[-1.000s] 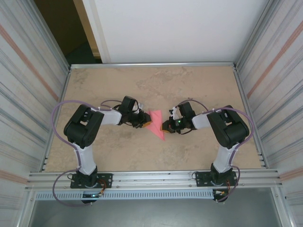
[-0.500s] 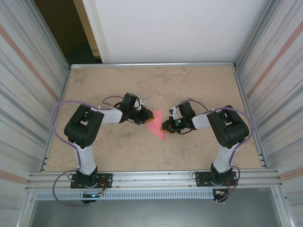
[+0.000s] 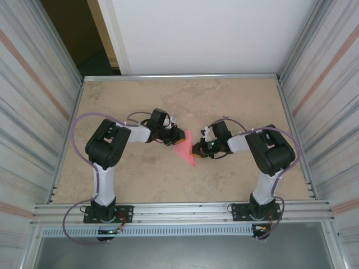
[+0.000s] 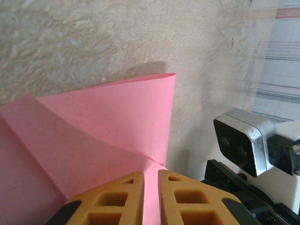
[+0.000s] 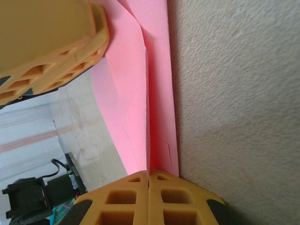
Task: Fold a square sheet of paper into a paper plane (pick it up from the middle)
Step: Fourth fold the wing at the center of the table.
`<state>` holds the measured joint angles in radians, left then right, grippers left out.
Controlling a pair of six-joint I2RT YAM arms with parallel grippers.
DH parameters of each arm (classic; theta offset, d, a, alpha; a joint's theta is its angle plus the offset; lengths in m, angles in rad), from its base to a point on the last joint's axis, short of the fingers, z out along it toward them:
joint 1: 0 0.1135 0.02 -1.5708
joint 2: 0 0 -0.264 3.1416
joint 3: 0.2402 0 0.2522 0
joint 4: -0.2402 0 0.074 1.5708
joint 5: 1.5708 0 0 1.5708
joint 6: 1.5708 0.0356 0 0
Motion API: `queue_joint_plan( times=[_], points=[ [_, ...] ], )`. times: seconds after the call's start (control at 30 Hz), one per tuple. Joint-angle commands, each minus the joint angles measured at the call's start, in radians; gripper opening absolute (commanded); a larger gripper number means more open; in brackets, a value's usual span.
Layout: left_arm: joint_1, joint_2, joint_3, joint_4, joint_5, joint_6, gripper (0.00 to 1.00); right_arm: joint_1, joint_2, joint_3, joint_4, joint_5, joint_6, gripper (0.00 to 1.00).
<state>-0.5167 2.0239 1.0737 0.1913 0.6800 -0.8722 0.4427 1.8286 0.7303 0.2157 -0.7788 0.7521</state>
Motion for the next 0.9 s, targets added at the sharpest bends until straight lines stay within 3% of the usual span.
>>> queue_joint_plan(
  times=[0.0,0.4,0.6,0.87],
  points=[
    [0.008,0.022,0.022,-0.022,0.005,0.028,0.17,-0.005,0.034,-0.009,-0.078,0.069,0.009,0.03],
    [0.01,0.046,0.026,-0.103,-0.02,0.044,0.17,-0.005,-0.174,0.015,-0.208,0.063,0.012,0.34],
    [0.009,0.05,0.034,-0.129,-0.024,0.047,0.17,0.027,-0.269,0.055,-0.345,0.169,-0.042,0.28],
    [0.01,0.053,0.038,-0.147,-0.026,0.047,0.17,0.159,-0.147,0.199,-0.428,0.295,-0.087,0.15]
  ],
)
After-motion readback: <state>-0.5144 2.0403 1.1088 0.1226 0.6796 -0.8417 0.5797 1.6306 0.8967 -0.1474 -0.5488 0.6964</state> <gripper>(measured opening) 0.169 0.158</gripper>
